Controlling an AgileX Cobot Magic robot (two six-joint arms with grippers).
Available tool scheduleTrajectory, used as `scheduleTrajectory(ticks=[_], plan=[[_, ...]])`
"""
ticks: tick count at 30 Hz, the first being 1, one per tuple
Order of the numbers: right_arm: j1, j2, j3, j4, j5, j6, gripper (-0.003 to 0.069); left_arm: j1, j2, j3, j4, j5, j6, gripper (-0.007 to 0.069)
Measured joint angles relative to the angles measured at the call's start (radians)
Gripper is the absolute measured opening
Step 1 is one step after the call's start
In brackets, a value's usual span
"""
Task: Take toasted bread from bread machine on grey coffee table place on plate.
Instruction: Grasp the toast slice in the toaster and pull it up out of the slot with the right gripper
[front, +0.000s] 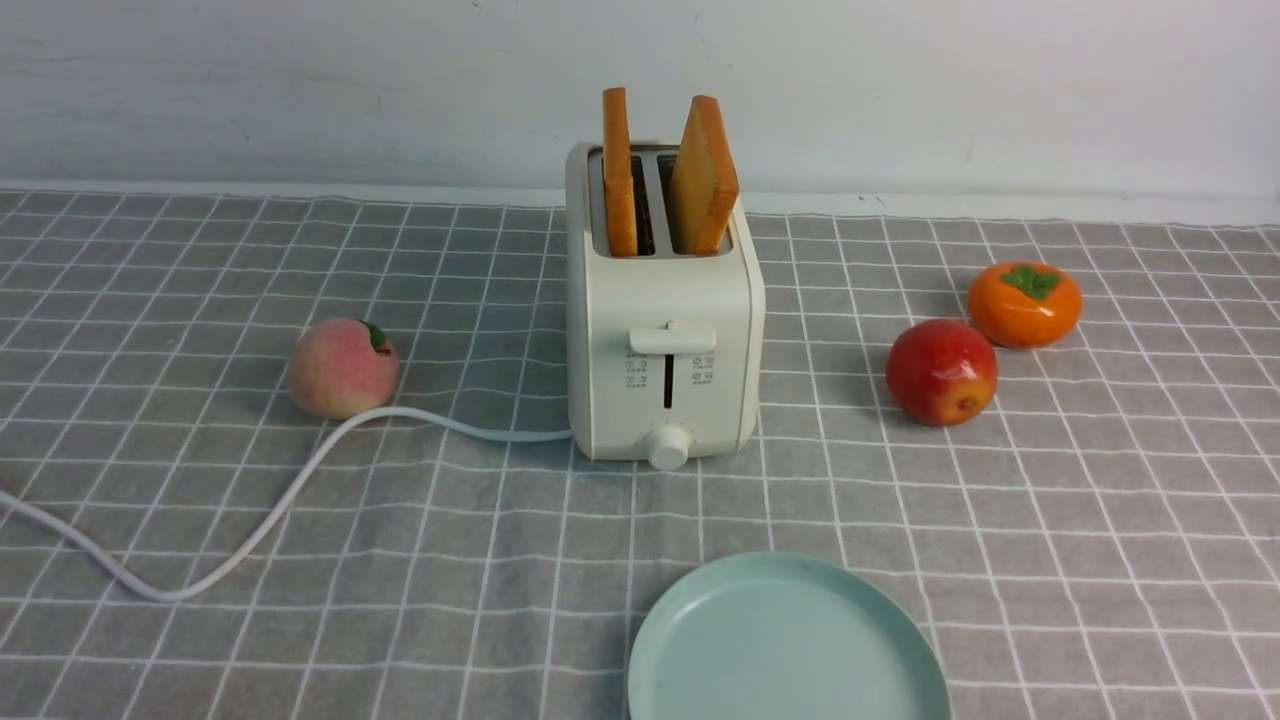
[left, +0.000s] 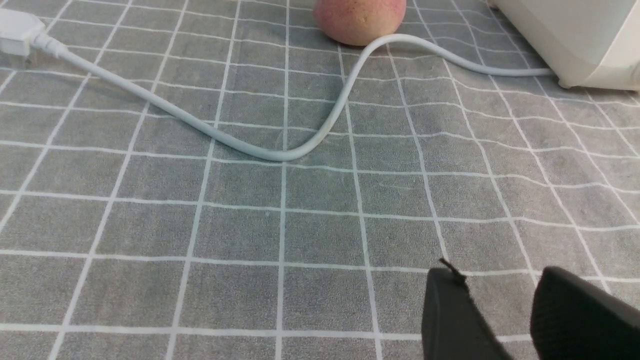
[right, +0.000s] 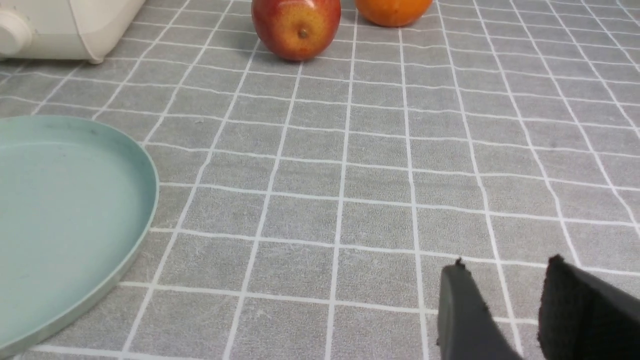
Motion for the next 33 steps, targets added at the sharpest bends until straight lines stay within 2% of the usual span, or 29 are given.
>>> scheduleTrajectory(ticks=[12, 15, 19, 24, 33], plan=[[0.000, 0.000, 0.000, -0.003, 0.000, 0.000, 0.0239, 0.000, 0.000, 0.000, -0.003, -0.028, -0.012, 0.0238], [0.000, 0.000, 0.000, -0.003, 0.000, 0.000, 0.0239, 0.000, 0.000, 0.000, -0.004, -0.067, -0.012, 0.0238], [0.000, 0.000, 0.001, -0.003, -0.027, 0.000, 0.0239, 0.000, 0.000, 0.000, -0.004, -0.215, -0.012, 0.0238], [0.000, 0.000, 0.011, 0.004, -0.180, 0.002, 0.0239, 0.000, 0.000, 0.000, -0.008, -0.393, -0.012, 0.0238], [0.000, 0.000, 0.011, 0.048, -0.399, 0.002, 0.0239, 0.000, 0.000, 0.000, -0.010, -0.426, -0.014, 0.0238]])
